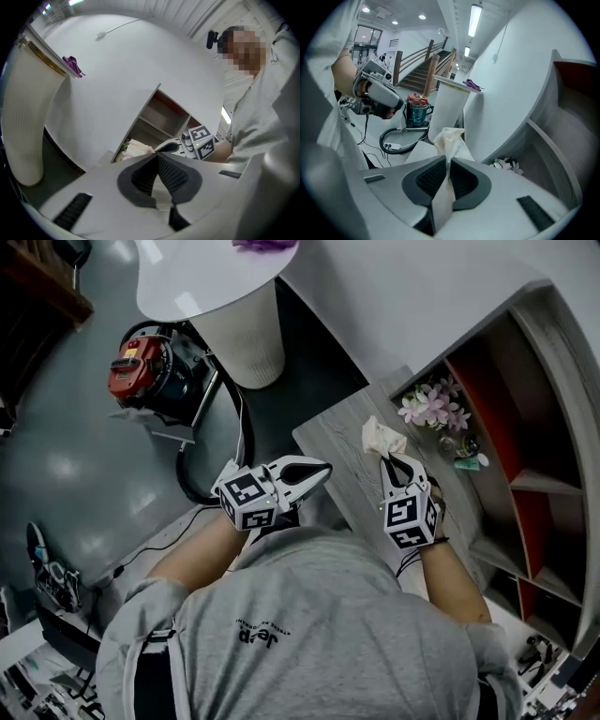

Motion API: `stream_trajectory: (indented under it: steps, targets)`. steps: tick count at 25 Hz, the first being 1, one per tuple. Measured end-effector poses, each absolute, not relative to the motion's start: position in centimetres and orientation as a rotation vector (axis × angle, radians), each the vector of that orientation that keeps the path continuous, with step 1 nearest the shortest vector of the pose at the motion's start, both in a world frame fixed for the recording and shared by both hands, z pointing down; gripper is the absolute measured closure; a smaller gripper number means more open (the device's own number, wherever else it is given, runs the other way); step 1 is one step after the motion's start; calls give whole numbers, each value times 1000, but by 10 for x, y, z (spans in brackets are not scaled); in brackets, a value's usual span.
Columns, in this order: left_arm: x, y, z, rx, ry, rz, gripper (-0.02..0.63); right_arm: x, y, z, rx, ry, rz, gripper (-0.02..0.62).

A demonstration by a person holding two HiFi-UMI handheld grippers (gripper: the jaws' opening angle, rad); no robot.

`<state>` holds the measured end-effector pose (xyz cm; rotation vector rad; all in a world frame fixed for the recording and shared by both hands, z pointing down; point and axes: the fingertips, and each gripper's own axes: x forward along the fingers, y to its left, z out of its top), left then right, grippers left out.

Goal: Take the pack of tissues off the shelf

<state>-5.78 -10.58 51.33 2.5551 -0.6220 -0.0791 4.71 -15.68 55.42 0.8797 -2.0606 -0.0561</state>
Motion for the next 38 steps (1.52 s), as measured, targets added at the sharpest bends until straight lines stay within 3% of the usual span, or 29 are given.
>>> stream_trajectory:
  steps: [23,38]
  targets:
    - [-131,-187,594,2415,-719,-33,584,-20,-243,662,754,-1951,85,546]
    - [-143,-202,623,2364,-685,-46,584,-21,-262,714,738,-1863,153,546]
